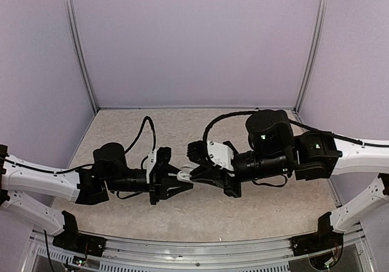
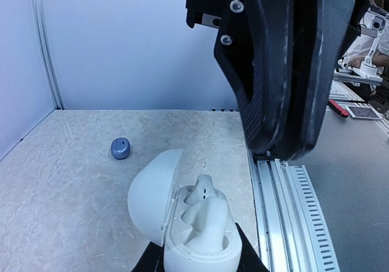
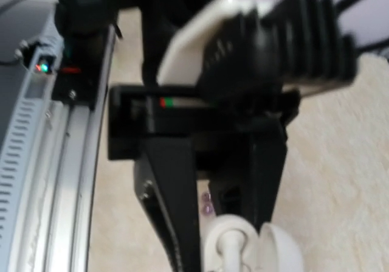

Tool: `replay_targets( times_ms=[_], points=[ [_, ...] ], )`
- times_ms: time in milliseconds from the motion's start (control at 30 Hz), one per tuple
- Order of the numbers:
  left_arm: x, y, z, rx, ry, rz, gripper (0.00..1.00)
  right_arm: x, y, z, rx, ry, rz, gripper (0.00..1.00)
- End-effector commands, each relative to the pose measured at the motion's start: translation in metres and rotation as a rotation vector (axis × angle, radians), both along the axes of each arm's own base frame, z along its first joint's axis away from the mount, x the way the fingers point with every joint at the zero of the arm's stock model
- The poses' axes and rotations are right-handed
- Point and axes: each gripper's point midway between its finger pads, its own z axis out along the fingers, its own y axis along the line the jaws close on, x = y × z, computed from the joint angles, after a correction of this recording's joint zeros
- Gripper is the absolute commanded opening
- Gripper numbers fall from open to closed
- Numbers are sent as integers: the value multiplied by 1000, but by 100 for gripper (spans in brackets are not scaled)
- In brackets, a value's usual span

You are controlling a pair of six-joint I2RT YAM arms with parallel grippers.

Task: Insert the wireless bluetooth earbuds into the charging case
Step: Adjust the left earbud in the left side groove of the charging case, then adjust the charging case with the earbuds at the center of the board.

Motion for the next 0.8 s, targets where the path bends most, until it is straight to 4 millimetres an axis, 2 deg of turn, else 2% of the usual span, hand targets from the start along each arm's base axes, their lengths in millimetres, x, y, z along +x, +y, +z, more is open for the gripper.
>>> replay_targets(
  times_ms=[0,133,267,367,500,767],
  points=[
    [-4,1,20,-63,-26,-21,0,-11,-9,38,134,-14,32,12],
    [-7,1,22,-70,-28,-35,0,22,-18,37,120,-49,-115,12],
    [-10,1,27,-85,-35,-52,0,54,-23,21,48,-60,-248,13],
    [-12,1,29,-92,-40,-64,0,66,-24,7,-1,-75,-295,13],
    [-14,1,31,-95,-38,-71,0,69,-20,-5,-39,-89,-298,13],
    [-7,-1,29,-84,-21,-40,0,45,-11,-6,-24,-58,-153,13]
  ],
)
